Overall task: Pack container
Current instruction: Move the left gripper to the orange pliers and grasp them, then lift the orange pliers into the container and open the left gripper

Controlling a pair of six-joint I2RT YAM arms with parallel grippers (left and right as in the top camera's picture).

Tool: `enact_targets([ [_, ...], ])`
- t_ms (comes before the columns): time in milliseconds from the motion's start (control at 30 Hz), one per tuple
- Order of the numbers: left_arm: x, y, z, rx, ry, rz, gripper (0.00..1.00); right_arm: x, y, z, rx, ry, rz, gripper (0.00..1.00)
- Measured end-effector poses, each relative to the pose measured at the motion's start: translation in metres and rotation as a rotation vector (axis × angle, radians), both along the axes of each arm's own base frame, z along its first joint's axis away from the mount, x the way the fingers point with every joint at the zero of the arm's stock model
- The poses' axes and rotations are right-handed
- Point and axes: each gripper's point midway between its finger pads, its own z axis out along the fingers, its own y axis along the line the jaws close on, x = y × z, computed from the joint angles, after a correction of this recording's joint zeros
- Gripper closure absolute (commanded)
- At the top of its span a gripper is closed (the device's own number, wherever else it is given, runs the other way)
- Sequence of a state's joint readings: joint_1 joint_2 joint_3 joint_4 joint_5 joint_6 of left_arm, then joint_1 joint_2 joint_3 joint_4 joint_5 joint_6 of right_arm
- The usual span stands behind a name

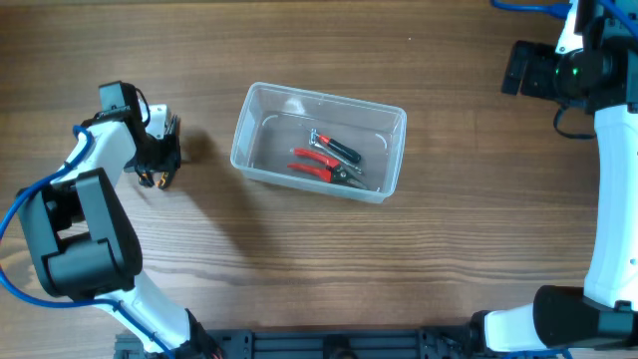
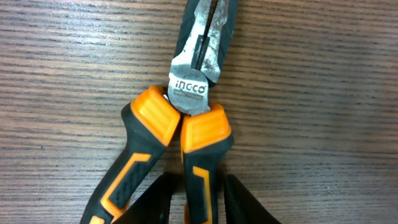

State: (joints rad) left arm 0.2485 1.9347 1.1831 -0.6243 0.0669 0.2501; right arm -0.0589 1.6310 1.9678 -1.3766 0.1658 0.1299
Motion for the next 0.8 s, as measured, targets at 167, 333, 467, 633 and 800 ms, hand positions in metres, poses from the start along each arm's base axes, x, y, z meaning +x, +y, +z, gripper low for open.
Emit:
enact_targets([
  [167,0.001,0.001,-0.001,0.007,0.005,0.001,0.96,0.000,0.000,0.000,0.000,0.000,0.000,0.00],
  [333,0.002,0.003,0.000,0.018,0.005,-0.004,0.96,0.000,0.000,0.000,0.000,0.000,0.000,0.00],
  [467,0.001,0.005,0.000,0.035,0.011,-0.004,0.96,0.000,0.000,0.000,0.000,-0.001,0.000,0.00],
  [633,-0.003,0.021,0.007,0.151,0.055,0.007,0.96,0.000,0.000,0.000,0.000,-0.001,0.000,0.00],
  [800,0.023,0.038,0.062,0.252,-0.060,-0.009,0.96,0.000,0.000,0.000,0.000,-0.001,0.000,0.00],
])
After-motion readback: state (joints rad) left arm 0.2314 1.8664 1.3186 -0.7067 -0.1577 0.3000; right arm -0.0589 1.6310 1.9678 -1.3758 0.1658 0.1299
